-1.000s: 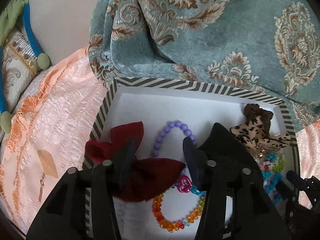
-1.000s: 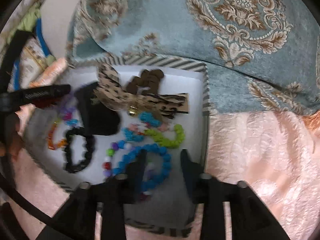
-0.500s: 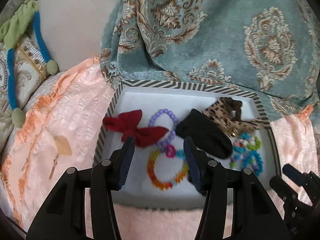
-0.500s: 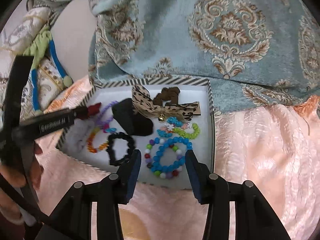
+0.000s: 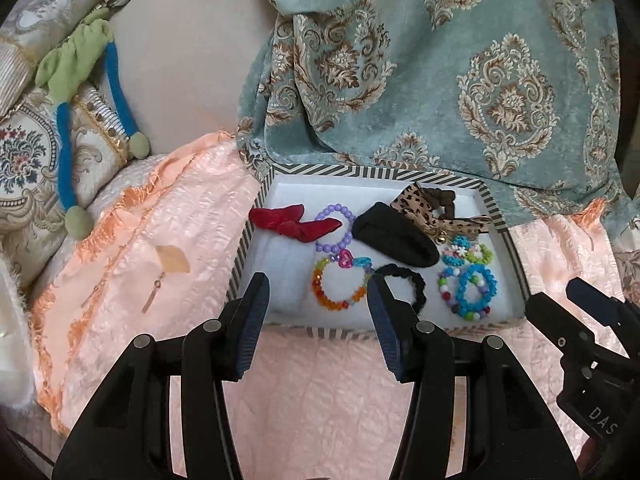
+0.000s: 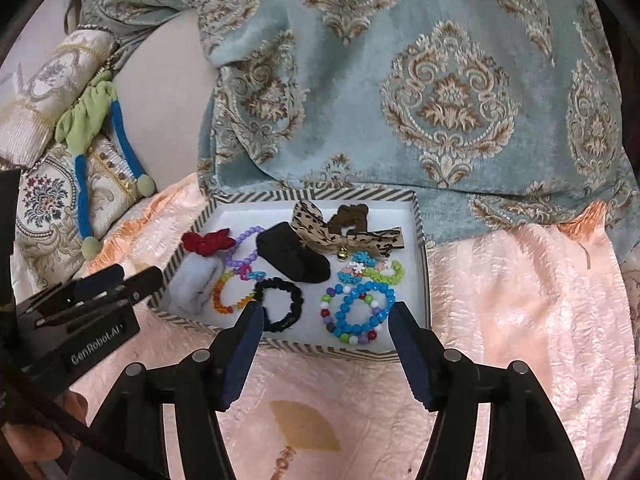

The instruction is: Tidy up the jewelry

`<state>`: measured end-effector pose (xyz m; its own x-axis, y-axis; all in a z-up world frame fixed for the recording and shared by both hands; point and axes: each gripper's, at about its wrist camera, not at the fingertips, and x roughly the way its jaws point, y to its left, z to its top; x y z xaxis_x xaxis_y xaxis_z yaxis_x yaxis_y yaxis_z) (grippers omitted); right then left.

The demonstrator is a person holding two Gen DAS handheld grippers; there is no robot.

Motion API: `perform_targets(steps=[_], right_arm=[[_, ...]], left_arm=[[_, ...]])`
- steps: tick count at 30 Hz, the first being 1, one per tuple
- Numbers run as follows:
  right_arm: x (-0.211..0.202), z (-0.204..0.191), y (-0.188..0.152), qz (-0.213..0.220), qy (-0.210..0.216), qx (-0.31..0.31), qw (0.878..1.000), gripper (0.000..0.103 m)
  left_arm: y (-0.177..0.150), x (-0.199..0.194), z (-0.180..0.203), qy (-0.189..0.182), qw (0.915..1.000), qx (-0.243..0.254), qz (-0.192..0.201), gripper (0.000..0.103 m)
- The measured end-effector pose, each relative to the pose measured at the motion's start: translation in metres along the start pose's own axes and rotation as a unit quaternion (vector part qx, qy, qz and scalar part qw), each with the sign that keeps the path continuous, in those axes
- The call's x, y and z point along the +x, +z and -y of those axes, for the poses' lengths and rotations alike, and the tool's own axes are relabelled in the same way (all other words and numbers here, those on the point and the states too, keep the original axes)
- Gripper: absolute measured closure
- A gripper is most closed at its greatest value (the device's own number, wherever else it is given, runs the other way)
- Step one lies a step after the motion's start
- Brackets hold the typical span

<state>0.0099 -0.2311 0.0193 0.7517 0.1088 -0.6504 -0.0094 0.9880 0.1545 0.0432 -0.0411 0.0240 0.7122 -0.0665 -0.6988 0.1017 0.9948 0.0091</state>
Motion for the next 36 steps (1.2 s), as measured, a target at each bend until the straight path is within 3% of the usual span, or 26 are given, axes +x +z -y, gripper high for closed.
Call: perform_targets(steps=[3,17,36], right_arm=[[-0.009,-0.003,-0.002,0.005,-0.003,-0.002,1.0,0.034],[-0.035,-0.013,-0.005,0.019,-0.003,-0.01,1.0,0.034],[-0.036,-0.016,-0.01,0.014,-0.002,-0.015,1.0,0.032]], left_arm=[[-0.005,-0.01,-0.001,0.006,1.0,-0.002,0.007,0.052],[-0.017,-0.045,-0.001,0.027,0.9989,0.004,0.039,0.052],[-0.023,-0.051,-0.006,0.035,0.9982,0.003,0.048,0.052]])
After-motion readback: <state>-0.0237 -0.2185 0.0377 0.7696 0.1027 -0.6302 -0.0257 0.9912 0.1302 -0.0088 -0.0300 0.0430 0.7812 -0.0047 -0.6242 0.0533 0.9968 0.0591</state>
